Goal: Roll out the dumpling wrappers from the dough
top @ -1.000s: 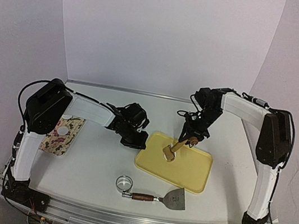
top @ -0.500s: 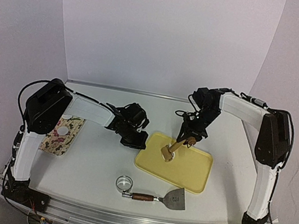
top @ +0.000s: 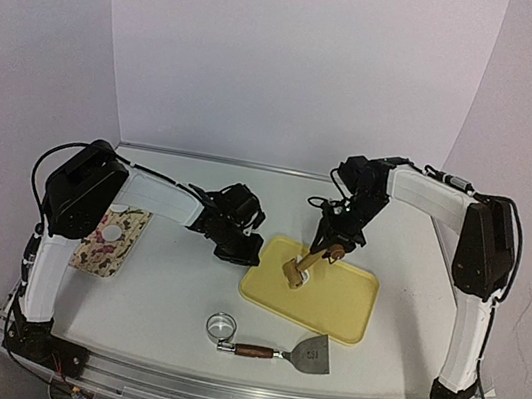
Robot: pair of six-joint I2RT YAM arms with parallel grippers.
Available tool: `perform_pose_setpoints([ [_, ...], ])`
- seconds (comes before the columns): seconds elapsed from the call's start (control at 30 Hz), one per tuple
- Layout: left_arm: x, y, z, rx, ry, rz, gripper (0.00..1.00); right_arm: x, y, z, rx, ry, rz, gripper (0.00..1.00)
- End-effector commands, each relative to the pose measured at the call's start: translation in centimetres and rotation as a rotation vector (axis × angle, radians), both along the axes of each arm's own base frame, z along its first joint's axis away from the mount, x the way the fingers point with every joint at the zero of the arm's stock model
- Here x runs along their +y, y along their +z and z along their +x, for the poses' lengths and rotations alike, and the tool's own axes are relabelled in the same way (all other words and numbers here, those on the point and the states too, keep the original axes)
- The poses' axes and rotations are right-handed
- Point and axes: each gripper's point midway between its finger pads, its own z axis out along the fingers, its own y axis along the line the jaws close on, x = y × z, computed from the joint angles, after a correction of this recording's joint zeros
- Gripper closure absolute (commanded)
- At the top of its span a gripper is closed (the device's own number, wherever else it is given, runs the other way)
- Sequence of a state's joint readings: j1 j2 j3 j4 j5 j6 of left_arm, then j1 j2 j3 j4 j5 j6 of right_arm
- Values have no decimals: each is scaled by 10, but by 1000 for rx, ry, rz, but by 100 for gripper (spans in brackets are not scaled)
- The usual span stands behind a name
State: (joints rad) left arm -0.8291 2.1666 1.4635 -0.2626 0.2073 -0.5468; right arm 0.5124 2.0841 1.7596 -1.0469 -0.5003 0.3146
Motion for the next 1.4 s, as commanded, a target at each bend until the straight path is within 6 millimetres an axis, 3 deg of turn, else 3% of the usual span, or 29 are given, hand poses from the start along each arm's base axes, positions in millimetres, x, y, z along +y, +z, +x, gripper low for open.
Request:
perform_pose_setpoints([
  [0.0,25,-23,-18,67,1,105,100,-33,-76,-16,54,3,-300,100],
  [0.33,52,-30,-17,53,59,191,100,-63,-68,-14,49,-64,-375,100],
  [0.53,66,-34,-16,49,80,233,100,-93,-72,-15,82,-97,-394,100],
  [0.93,79,-38,-11,40,93,274,100,-135,-80,-12,106,-136,-441,100],
  [1.37,83,-36,-3,36,102,279,100,-156,-83,-3,99,-159,-481,100],
])
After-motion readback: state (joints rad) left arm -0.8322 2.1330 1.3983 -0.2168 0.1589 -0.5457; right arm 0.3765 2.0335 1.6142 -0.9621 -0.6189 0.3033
